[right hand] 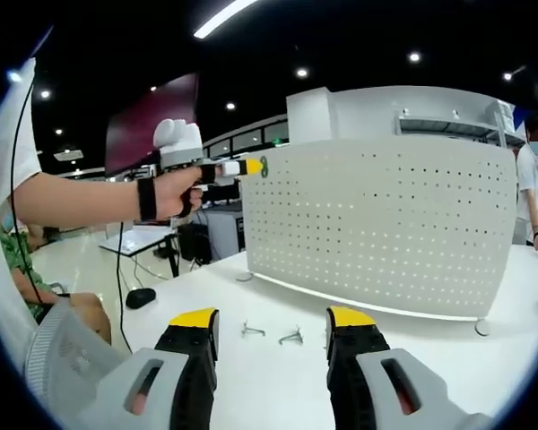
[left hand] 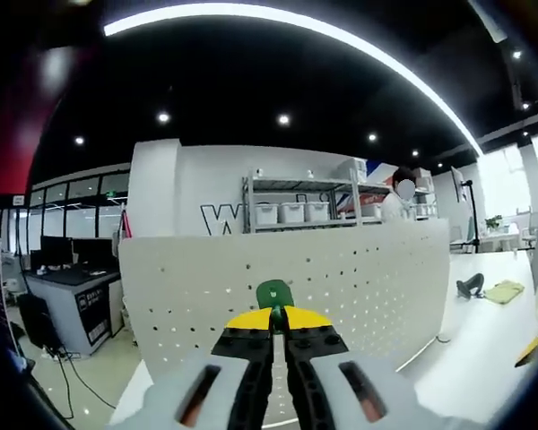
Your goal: Insert the hook assembly into the mounting plate slot until the hook locks in place.
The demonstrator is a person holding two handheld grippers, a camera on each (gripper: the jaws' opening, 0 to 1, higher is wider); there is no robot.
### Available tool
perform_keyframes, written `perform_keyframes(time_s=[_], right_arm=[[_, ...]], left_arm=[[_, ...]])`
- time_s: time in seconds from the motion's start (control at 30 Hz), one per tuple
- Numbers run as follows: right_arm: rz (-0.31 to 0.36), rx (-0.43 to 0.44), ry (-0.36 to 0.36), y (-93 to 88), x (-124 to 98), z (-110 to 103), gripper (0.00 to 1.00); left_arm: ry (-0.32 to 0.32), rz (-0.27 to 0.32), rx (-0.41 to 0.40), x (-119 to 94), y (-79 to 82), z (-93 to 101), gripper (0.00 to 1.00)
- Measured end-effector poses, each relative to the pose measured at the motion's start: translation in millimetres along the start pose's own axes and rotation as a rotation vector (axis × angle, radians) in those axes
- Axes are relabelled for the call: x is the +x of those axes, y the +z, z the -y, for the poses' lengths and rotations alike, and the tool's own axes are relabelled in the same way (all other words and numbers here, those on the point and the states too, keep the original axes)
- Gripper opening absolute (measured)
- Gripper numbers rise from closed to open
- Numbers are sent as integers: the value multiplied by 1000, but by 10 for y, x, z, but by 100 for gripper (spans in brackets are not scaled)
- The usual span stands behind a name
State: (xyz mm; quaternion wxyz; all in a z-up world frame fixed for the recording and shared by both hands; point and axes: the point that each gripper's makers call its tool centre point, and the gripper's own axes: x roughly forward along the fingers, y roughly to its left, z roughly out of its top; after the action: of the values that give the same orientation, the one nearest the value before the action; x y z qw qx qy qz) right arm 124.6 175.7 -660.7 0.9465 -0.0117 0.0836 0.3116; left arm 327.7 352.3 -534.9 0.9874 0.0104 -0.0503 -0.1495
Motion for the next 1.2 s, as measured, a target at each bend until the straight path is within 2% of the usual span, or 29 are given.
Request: perform_keyframes(time_s=[0.27,0.73,1.2], right_arm=[[-5,-10,2,-12,4,17,50],[-25,-3,-18,-75,1,81,53],[-27,11,-46,-98,-36,151,53]], left_arm=[[33,-6,21,89,-33,-49,3],[72,13,70,271,42,-96,3],[88,6,59,439,31,-180,3]])
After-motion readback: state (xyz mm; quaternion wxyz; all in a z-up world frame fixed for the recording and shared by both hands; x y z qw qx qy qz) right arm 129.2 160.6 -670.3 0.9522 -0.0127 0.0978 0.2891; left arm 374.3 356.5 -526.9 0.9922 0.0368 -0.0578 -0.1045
